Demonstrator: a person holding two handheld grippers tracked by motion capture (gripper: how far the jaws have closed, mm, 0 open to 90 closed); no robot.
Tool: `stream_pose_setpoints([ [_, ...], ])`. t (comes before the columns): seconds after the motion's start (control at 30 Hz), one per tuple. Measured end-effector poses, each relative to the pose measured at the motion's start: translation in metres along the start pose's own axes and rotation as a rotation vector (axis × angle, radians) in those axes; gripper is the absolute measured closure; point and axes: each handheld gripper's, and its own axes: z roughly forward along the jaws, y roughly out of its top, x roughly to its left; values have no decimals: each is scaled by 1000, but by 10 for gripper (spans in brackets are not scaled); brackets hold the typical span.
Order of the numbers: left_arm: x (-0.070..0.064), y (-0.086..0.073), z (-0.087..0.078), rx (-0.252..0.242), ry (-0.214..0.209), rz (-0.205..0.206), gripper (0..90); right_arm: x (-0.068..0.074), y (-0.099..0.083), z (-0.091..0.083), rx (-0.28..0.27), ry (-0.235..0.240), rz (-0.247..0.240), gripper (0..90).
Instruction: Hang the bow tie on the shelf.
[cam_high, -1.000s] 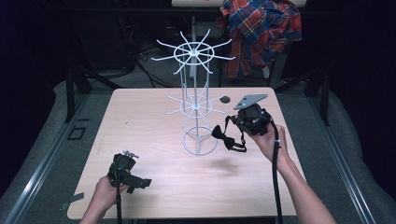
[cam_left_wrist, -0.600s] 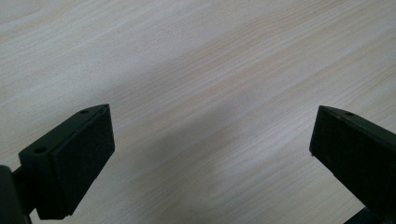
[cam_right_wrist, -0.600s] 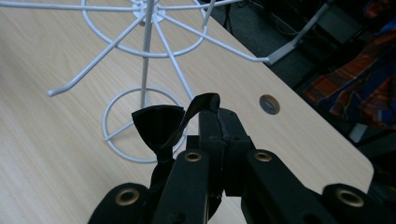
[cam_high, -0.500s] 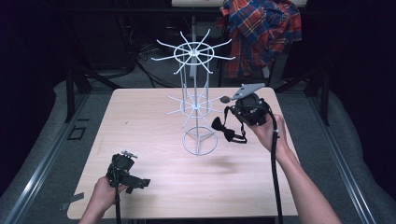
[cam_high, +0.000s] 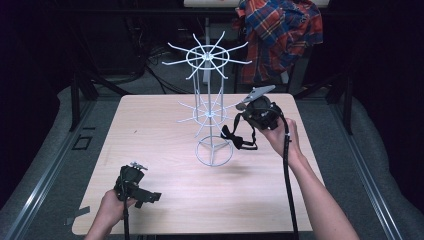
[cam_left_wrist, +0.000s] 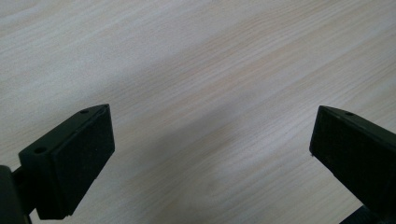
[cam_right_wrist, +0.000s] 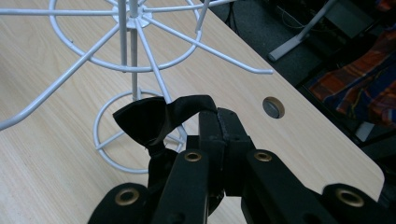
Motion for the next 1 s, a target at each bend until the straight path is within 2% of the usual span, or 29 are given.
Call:
stream_pose_setpoints([
  [0.13,0,0,0,0,0,-1,0,-2,-1,4,7,21,15,895],
  [0.27,1,0,1,2,0,-2,1,-6,-4,7,-9,43,58,896],
  [0.43,0,0,1,1,2,-2,1,-10,-10,9,-15,49,77,895],
  [0.73,1,1,2,0,3,-3,0,-9,-22,17,-4,78,99,894],
  [1.0,1,1,2,2,2,-3,0,-4,-24,19,-4,87,104,891],
])
